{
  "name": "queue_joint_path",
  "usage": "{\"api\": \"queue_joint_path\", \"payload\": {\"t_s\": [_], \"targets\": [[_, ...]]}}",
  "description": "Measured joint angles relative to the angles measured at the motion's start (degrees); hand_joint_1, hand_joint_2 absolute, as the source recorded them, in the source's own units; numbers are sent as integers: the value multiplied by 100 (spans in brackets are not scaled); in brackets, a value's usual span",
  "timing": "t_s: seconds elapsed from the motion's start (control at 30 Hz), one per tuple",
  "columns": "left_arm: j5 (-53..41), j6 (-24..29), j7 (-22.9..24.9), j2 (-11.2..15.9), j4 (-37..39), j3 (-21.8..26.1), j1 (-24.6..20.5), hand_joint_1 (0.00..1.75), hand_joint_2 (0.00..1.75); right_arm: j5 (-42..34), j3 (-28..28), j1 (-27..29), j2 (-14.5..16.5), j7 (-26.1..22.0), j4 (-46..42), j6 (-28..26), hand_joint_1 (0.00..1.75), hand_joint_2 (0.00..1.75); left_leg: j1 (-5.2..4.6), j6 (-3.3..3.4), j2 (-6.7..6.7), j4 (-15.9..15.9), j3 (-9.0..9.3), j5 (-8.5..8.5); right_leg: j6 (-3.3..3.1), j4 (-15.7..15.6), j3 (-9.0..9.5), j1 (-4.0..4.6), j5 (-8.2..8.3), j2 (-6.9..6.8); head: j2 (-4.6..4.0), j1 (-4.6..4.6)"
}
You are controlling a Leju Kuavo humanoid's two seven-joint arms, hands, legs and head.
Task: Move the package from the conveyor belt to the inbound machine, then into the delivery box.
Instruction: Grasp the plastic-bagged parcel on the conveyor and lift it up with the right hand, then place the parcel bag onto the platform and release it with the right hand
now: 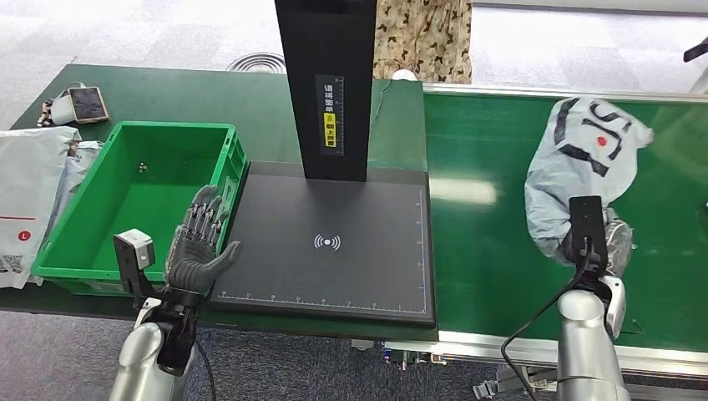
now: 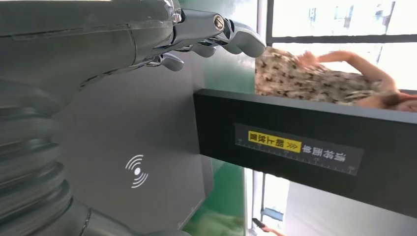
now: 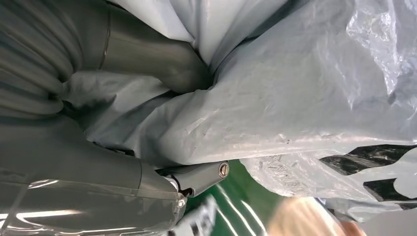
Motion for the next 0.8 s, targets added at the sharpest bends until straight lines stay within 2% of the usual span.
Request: {"api": "queue_joint_path", "payload": {"t_s": [0.07, 0.17, 0.3, 0.43, 0.53, 0.63, 0.8], "targets": [[15, 44, -90, -5, 5, -5, -6, 0, 175, -284, -83, 99, 74, -516, -388, -503, 175, 175, 0, 0, 0, 0, 0, 0, 0, 0, 0, 0, 0, 1, 0, 0], [38, 105, -208, -16, 50, -32, -62, 0, 175, -151, -101, 213, 136, -699, -910, -904, 175, 175, 0, -1, 3, 0, 0, -1, 0, 0, -1, 0, 0, 5, 0, 0], [68, 156, -326, -28, 218, -108, -261, 0, 175, 306, 92, 260, 174, -632, -1551, -960, 175, 175, -1, 0, 3, 0, 0, 1, -1, 0, 1, -1, 3, 4, 0, 1], [114, 134, -456, -34, 382, -191, -492, 0, 175, 826, 542, 108, 159, -773, -1919, -672, 175, 175, -1, -2, 6, 0, 1, 3, -4, 3, 0, -1, 7, 6, 0, 0], [193, 70, -533, -34, 592, -276, -763, 0, 175, 1551, 1245, -226, 54, -833, -2040, -186, 175, 175, -1, -3, 9, 0, 2, 8, -7, 6, 0, 0, 10, 7, 0, 1], [302, 15, -606, -32, 807, -359, -989, 0, 175, 2240, 2180, -657, -56, -804, -1997, 366, 175, 175, 0, -6, 10, 0, 0, 11, -9, 11, -1, 1, 12, 8, 0, 1], [401, -64, -676, -30, 1004, -474, -1188, 0, 175, 2381, 4410, -1606, -233, -968, -1418, 1517, 175, 175, 2, -10, 10, 0, -1, 14, -13, 16, -9, 4, 11, 8, 0, -1]]}}
